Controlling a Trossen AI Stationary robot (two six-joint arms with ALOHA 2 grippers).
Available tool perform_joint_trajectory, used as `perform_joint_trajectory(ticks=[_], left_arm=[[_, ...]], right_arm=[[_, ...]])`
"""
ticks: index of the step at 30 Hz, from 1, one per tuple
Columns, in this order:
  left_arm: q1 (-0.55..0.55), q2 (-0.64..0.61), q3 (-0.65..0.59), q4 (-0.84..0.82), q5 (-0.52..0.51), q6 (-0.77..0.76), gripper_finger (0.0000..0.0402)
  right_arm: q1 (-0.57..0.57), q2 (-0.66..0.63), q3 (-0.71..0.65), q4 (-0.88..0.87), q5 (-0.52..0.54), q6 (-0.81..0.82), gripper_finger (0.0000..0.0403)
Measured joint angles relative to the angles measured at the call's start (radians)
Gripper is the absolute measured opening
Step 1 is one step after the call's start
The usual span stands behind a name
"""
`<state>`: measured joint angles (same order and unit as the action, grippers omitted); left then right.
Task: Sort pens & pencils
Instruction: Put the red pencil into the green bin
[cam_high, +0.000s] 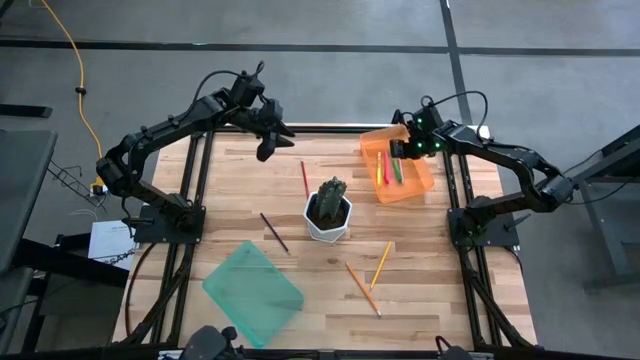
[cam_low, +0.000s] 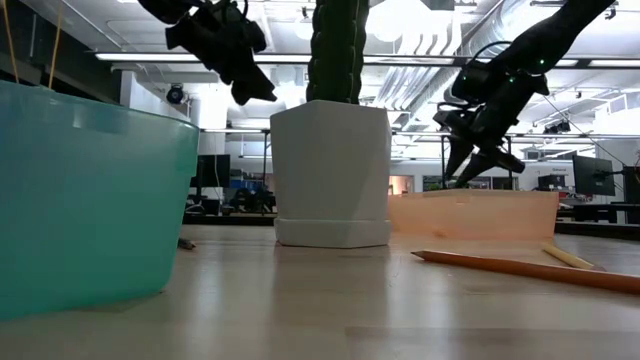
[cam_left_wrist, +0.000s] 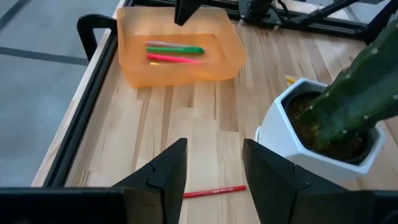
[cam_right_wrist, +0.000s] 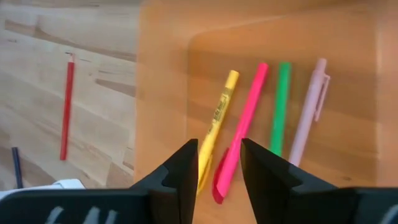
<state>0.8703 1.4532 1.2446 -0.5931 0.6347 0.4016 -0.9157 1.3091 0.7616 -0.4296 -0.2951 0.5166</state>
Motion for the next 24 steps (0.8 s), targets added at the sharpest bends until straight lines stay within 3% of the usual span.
perform_joint_trajectory(ticks=[7,17,24], left_arm=[[0.000,0.000,0.000,-0.077,-0.082,0.048,0.0142],[-0.001,0.000,0.000,-0.120,-0.119,0.216,0.0143],[-0.060,0.007,0.000,-0.144,-0.307,0.416,0.0143]], right_arm=[[0.024,-0.022,0.000,0.158,-0.119,0.028,0.0112],[0.086,-0.070,0.001,0.629,-0.338,0.216,0.0113],[0.092,-0.099,0.002,0.745,-0.353,0.295,0.0113]])
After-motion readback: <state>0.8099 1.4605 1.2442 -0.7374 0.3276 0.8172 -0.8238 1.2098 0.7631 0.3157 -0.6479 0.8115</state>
